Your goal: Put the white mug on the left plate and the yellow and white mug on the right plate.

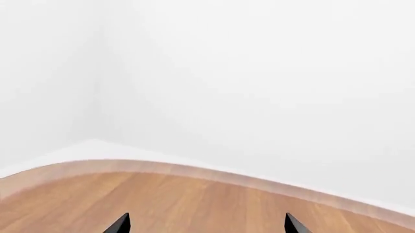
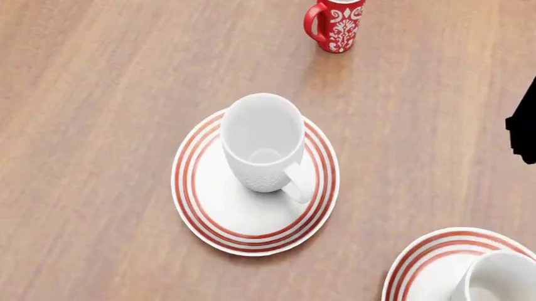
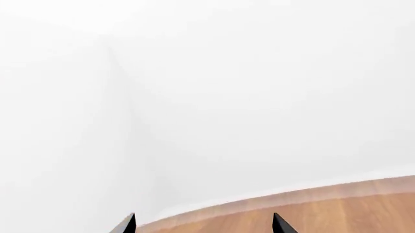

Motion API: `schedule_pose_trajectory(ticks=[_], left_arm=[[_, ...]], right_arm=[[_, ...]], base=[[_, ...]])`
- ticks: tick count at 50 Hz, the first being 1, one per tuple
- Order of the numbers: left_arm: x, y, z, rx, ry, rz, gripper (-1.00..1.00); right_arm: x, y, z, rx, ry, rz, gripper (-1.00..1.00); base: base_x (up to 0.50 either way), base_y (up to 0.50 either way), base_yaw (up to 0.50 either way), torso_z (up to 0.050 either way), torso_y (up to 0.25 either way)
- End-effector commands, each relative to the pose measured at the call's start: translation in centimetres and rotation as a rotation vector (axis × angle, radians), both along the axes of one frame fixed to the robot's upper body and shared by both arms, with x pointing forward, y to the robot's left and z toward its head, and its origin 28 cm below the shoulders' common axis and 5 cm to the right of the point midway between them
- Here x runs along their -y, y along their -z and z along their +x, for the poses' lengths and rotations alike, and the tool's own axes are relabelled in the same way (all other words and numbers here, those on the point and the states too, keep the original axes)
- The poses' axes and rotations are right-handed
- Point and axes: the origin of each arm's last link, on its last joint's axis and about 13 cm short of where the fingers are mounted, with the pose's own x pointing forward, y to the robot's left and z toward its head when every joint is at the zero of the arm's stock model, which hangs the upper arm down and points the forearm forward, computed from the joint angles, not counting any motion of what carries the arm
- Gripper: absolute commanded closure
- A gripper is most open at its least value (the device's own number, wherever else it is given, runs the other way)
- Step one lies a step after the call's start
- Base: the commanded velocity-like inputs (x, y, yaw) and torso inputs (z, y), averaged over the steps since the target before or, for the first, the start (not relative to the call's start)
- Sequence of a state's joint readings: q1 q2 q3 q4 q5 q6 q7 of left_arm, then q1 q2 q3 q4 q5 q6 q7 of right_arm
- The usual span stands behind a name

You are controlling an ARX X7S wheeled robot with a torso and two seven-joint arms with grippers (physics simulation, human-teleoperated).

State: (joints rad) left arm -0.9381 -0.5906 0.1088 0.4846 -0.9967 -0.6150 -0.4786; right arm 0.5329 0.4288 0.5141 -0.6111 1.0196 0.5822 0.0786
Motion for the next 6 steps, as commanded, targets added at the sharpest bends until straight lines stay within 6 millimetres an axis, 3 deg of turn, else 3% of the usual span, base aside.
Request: schedule_pose_trajectory(ticks=[1,6], left_arm=[[-0.13,-0.57,-0.36,0.011,-0.003,0.008,-1.0],[-0.2,-0.54,-0.45,0.014,-0.003,0.004,-1.0]], right_arm=[[-0.41,-0.36,-0.85,0.06,0.016,-0.038,-1.0],[-0.39,-0.23,-0.91,0.07,0.011,-0.042,-1.0]], base=[[0.0,0.0,0.0,0.0,0.0],[0.0,0.0,0.0,0.0,0.0]])
